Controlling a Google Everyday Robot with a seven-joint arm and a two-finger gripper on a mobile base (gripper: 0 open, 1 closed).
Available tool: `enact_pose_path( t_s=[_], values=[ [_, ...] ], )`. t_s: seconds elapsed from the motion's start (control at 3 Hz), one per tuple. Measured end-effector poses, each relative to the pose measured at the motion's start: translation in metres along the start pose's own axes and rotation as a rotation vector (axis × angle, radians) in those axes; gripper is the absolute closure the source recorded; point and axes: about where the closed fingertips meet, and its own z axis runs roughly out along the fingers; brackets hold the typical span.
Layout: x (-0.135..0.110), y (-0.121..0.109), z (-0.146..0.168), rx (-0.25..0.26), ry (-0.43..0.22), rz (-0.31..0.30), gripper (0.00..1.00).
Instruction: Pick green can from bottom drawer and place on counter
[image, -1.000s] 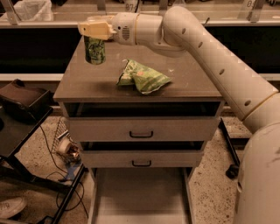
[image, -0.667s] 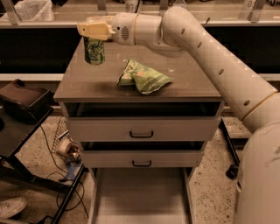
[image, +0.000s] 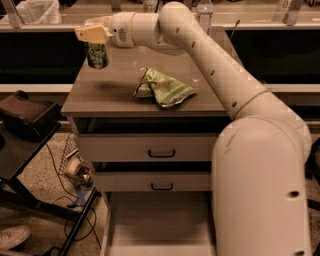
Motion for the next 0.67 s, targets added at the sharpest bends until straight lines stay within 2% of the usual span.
enact_pose_path(
  t_s=[0.33, 0.67],
  values=[
    [0.015, -0.01, 0.014, 0.03, 0.057, -0.026, 1.0],
    [0.052, -0.005, 0.02, 0.043, 0.136, 0.016, 1.0]
  ],
)
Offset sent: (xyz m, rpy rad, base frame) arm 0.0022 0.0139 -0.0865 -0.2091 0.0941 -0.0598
